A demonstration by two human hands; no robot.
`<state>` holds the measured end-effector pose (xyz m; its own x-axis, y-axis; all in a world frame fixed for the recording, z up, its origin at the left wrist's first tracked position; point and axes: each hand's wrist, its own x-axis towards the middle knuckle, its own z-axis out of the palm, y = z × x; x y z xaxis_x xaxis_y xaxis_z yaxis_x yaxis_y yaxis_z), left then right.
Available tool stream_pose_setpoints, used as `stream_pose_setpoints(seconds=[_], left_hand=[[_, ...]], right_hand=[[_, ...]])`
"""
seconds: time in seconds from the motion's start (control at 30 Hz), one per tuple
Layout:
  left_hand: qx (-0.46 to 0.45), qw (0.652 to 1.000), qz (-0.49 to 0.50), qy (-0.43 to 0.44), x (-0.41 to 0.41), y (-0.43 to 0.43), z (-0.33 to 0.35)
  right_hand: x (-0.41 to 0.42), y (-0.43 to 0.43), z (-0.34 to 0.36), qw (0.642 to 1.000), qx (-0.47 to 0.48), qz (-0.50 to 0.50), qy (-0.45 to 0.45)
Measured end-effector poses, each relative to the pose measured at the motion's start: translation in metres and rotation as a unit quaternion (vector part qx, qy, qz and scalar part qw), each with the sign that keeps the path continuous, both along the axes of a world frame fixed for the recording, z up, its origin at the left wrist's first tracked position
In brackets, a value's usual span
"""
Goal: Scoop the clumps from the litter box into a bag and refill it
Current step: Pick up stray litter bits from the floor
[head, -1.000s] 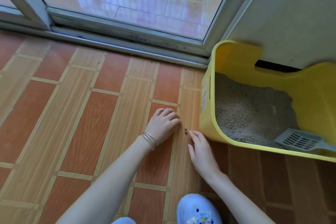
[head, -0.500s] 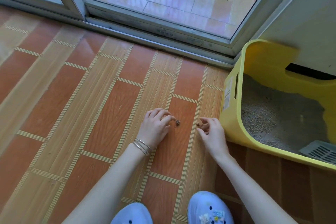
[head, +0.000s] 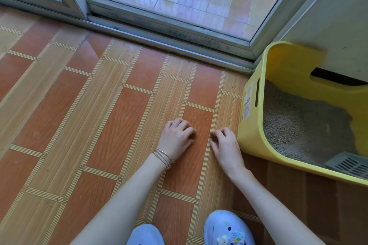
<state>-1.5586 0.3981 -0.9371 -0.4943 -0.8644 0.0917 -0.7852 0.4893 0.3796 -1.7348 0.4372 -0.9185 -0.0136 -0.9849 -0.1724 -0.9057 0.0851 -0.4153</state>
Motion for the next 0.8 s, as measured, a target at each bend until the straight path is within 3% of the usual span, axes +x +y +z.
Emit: stream_pose_setpoints(seconds=[0.5, 0.8], left_hand=[[-0.049, 0.998, -0.004, -0.037, 0.014, -0.004, -0.003], [-0.048, 0.995, -0.004, -0.086, 0.014, -0.014, -0.003]], right_hand=[[0.012, -0.008, 0.008, 0.996, 0.032, 0.070, 0.055], [0.020, -0.024, 0.014, 0.994, 0.068, 0.080, 0.030]])
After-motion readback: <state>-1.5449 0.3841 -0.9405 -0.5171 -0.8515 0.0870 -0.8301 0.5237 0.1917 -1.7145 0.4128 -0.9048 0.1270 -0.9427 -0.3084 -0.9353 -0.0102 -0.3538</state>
